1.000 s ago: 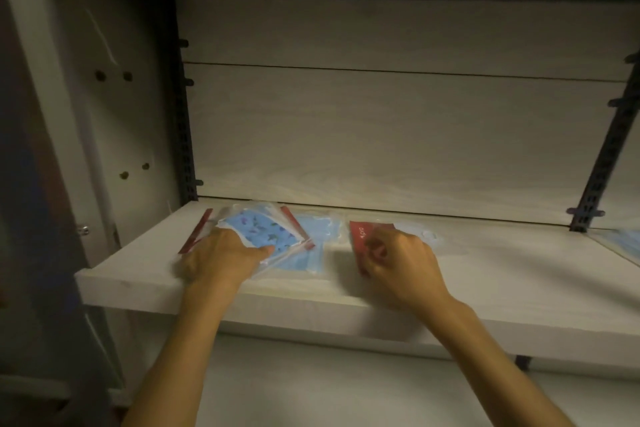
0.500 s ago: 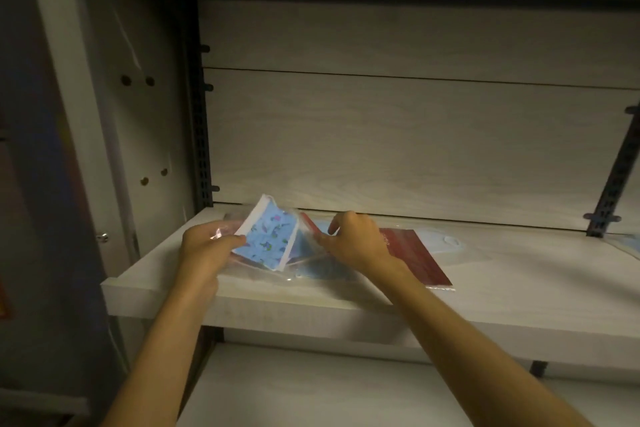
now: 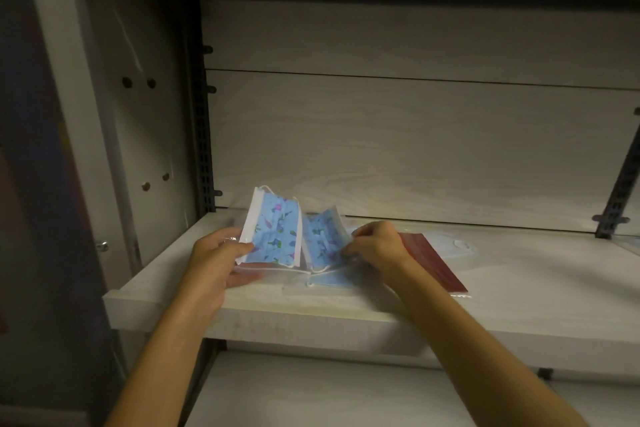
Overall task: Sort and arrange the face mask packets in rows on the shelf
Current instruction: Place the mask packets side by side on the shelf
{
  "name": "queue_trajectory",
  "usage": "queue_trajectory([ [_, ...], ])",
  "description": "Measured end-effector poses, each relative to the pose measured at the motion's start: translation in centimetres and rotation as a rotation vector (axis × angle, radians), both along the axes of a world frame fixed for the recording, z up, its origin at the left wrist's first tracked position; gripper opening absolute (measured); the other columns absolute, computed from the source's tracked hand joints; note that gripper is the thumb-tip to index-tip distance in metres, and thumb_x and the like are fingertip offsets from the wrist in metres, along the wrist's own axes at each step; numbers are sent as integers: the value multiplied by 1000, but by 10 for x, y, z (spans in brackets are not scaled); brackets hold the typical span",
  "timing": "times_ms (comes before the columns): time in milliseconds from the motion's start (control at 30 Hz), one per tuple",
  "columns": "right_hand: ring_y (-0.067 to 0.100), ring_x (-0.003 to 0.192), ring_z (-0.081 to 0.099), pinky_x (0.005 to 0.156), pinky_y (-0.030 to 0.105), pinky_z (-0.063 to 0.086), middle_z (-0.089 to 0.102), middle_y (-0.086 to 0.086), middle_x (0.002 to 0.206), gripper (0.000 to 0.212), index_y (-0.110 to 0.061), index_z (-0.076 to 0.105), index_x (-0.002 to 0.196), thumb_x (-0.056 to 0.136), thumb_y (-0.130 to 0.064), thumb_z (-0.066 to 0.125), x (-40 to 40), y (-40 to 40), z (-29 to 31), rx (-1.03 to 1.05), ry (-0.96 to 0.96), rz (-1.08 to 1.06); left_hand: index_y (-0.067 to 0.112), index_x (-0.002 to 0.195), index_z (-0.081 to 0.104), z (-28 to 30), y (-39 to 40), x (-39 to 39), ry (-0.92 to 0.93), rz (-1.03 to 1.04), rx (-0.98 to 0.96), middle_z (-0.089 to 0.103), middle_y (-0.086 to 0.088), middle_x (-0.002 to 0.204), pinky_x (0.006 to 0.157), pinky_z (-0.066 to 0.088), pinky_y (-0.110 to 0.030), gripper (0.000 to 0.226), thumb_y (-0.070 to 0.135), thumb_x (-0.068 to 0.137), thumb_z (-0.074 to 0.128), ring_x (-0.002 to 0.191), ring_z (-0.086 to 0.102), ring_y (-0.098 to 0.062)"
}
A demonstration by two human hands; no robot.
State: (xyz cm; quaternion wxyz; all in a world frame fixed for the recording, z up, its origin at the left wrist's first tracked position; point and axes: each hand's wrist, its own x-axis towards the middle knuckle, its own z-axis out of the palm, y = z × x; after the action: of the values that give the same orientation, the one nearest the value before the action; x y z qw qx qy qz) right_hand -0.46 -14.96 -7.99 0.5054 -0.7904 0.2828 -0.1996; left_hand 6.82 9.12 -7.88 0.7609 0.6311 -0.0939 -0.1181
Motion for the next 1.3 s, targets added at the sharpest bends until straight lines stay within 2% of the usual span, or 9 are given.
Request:
queue_trajectory([
  [100,25,66,62,54,28,50,65,17,81,22,8,72,88,70,-2,78,-5,2,9,211,1,30,10,99,64,1,0,1,-3,-11,8,69,-16,94,46,56,-27,21,-7,87,62,72,71,-34],
  [200,25,68,62,58,29,52,64,19,84,20,11,69,96,78,2,72,-15,1,14,260,16,61,14,97,63,3,0,-1,11,-32,3,68,-15,97,47,58,-30,22,-7,88,62,77,71,-36],
  [333,31,79,67,63,38,59,68,23,102,17,2,66,102,87,4,59,-40,-4,17,205,-42,91,17,91,61,8,0,-6,19,-57,-15,65,-8,94,52,61,-33,25,-8,90,61,79,70,-30],
  [433,30,66,70,43,29,51,69,18,95,25,-7,62,109,89,4,56,-76,-3,23,256,-135,67,14,100,63,11,-2,-10,1,-76,-22,66,-9,100,58,63,-35,20,-4,91,63,83,71,-27],
  [567,37,72,72,61,41,62,71,29,101,21,6,61,112,92,8,54,-127,-6,22,304,-336,80,1,112,64,12,-18,-35,27,-160,-71,73,-17,103,64,63,-40,22,-1,91,64,84,75,-31],
  [667,37,76,73,61,34,60,70,30,104,22,8,62,113,92,10,53,-161,-15,19,334,-386,71,-1,109,64,12,-36,-64,18,-217,-134,74,-19,102,63,63,-42,17,-3,91,63,83,75,-35],
  [867,32,78,74,59,32,58,74,20,101,24,-4,68,111,91,5,57,-232,-44,14,310,-420,13,5,102,64,6,-82,-126,4,-250,-180,71,-15,102,53,61,-38,16,-6,91,61,67,75,-30],
  [1000,38,84,74,69,44,62,74,20,101,21,-5,67,111,93,1,59,-293,-70,4,316,-424,-5,6,102,63,0,-116,-186,1,-334,-165,74,-9,90,48,60,-35,15,-5,93,59,65,74,-30],
  [1300,38,89,73,65,39,62,74,16,104,25,-10,67,116,94,0,59,-462,-153,-8,294,-444,13,10,129,55,-28,-214,-336,26,-368,-164,69,-10,109,44,57,-36,39,0,92,62,73,75,-32],
])
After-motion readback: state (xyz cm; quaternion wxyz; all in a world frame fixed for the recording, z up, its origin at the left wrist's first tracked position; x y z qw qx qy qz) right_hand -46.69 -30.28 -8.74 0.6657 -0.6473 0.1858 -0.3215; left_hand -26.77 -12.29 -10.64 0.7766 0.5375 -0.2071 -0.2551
